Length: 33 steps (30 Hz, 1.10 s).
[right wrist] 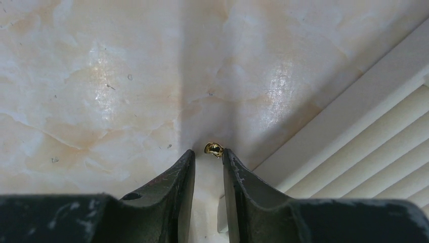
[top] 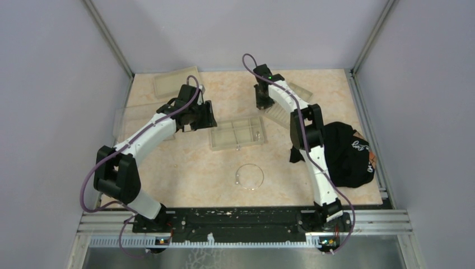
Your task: Organize the mixed jewelry
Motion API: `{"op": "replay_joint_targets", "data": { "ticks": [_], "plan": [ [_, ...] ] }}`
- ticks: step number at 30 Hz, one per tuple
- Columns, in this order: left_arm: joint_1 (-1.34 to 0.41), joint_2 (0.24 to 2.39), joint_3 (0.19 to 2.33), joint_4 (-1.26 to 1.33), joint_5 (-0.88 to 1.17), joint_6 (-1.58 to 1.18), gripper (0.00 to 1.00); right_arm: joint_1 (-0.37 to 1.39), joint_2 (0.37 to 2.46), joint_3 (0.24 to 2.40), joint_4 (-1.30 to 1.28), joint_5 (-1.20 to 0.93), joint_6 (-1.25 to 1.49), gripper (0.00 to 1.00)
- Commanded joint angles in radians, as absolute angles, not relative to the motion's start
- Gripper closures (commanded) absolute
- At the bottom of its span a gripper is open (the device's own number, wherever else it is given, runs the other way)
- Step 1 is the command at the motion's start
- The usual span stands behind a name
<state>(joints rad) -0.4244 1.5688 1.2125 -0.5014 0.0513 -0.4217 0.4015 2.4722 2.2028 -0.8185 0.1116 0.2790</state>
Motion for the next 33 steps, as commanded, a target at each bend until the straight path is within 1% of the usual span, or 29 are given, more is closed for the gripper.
{"op": "replay_joint_targets", "data": {
  "ticks": [1,9,26,31,33],
  "plan": [
    [-0.42,1.552,1.221,-0.489,0.068,-0.402,0.42,0.411,2.52,2.247,-0.849,0.134,0.263,0.72],
    [-0.42,1.555,1.223,-0.494,0.064,-0.398,0.42,0.408,2.539,2.272,-0.857,0.146,0.254,0.71],
    [-0.42,1.548,1.21,-0.494,0.058,-0.398,0.42,0.408,2.56,2.313,-0.835,0.052,0.273,0.71],
    [-0.421,1.545,1.207,-0.494,0.058,-0.399,0.42,0.408,2.561,2.317,-0.844,0.06,0.275,0.71],
    [-0.42,1.545,1.207,-0.494,0.058,-0.399,0.42,0.411,2.56,2.314,-0.854,0.095,0.271,0.71]
  ]
}}
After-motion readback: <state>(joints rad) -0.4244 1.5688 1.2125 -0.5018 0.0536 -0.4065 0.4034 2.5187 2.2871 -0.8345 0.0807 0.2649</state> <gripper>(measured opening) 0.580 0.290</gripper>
